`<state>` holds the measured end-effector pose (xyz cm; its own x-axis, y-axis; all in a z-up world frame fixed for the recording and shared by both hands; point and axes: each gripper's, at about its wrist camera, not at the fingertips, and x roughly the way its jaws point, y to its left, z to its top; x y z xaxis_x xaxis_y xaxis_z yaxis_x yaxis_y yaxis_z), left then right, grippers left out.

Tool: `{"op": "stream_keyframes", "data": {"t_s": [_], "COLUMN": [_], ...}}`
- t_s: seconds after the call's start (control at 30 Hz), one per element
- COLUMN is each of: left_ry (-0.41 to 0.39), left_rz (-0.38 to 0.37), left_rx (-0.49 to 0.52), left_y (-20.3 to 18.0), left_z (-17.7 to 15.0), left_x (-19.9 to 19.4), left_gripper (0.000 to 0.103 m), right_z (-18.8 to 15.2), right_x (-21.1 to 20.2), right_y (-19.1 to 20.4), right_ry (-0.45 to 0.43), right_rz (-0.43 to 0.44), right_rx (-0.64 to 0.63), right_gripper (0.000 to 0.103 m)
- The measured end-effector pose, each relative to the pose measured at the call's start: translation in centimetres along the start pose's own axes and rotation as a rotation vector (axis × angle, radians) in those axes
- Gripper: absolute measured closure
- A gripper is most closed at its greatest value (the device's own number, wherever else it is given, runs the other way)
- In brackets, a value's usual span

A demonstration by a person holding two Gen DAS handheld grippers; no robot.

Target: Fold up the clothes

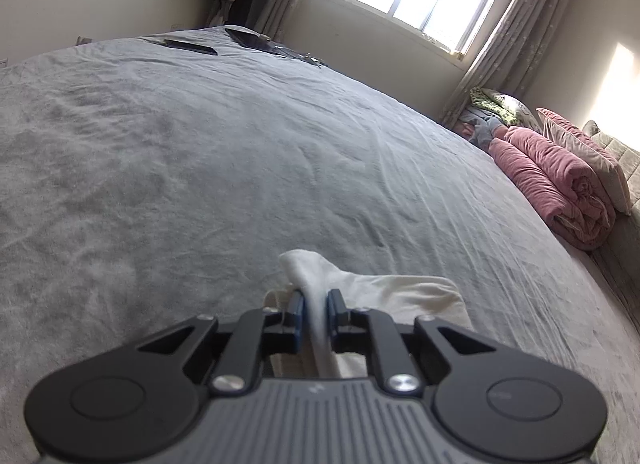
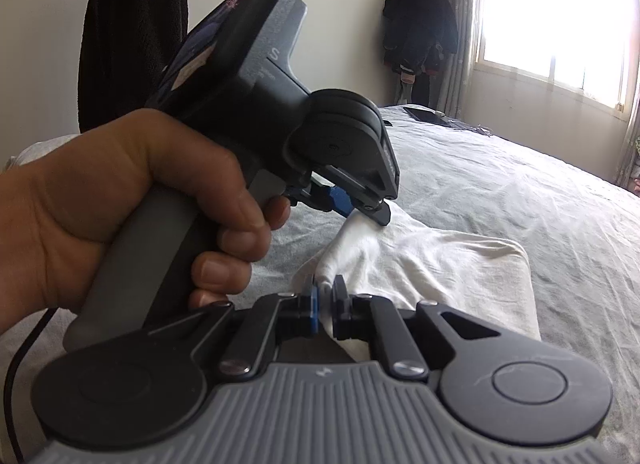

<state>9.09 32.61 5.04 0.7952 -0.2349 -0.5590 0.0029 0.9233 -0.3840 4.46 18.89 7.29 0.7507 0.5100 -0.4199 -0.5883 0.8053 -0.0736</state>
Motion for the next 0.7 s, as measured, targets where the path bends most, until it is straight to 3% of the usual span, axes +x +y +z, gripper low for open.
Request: {"op": "stream_keyframes", "data": {"t_s": [0.1, 0.2, 0.27, 0.33, 0.6, 0.7], "left_ry": [-0.019, -0.034, -0.023, -0.014, -0.017, 0.003], "left_rz": [-0.013, -0.008, 0.011, 0.026, 0.033, 0.063], "left_rx": [-0.005, -0.001, 0.004, 0.01, -0.002, 0.002], "left_y": [0.1, 0.0, 0.0, 0.1, 0.8, 0.9], "left_z": [0.2, 0.4, 0.4, 0.4, 0.6, 0.5], "left_x": [-0.4, -0.6, -0.5, -0.4, -1.1, -0.8], "left_gripper": [0.093, 0.093, 0.093, 0.093, 0.092, 0.091], "right_z": [0.7, -1.1, -1.1, -5.7, -5.4, -5.5], "right_x": [0.3, -2.7, -2.2, -5.1, -5.5, -6.8], "right_y": [0.0, 0.3, 0.7, 3.2, 4.3, 4.7], "right_ry": [-0.001, -0.005, 0.007, 0.026, 0.051, 0.084], "right_rz": [0.003, 0.008, 0.015, 0.015, 0.007, 0.025], "right_rx": [0.008, 0.022, 0.032, 0.028, 0.049, 0.044], "right_gripper": [0.093, 0.093, 0.093, 0.093, 0.093, 0.087]}}
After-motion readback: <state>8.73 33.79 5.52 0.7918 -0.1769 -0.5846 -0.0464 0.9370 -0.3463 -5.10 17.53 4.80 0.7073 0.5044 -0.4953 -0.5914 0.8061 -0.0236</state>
